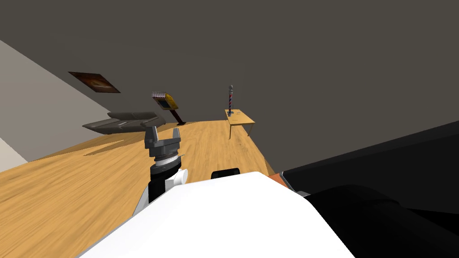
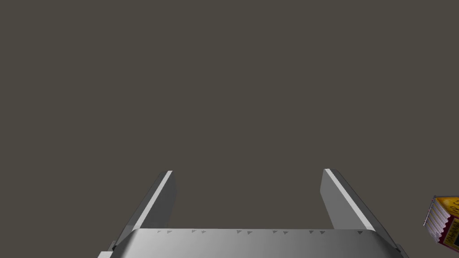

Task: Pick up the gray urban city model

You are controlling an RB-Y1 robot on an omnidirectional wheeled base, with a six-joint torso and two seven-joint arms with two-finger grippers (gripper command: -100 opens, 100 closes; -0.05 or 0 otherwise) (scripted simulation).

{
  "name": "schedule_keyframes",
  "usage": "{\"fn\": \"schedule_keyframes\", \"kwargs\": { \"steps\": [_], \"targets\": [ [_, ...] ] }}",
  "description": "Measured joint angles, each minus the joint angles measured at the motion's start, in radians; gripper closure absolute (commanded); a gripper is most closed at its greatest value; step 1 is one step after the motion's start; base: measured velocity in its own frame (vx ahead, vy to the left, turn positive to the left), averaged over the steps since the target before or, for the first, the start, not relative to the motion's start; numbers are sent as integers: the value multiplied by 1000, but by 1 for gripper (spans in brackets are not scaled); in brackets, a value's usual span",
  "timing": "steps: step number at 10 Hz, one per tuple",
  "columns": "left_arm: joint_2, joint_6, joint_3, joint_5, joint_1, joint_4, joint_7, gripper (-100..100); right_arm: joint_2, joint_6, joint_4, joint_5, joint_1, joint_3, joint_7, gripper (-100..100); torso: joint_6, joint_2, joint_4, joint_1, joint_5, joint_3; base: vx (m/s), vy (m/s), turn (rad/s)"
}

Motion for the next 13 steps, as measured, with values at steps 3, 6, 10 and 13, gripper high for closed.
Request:
{"fn": "schedule_keyframes", "kwargs": {
  "steps": [3,6,10,13],
  "targets": [
    [0,0,0,0,0,0,0,0,33,11,25,1,-2,-5,10,100,0,0,0,4,1,0,-2,-1,7],
    [0,0,0,0,0,0,0,0,33,9,23,1,-1,-5,10,100,0,0,0,-1,-2,0,0,2,-1],
    [0,0,0,0,0,0,0,0,13,6,8,1,-2,1,2,100,0,-1,0,-2,-1,0,5,7,-39],
    [0,0,0,0,0,0,0,0,-42,-12,-29,-6,14,-9,-2,0,0,0,0,0,-1,0,0,24,-31]
  ]
}}
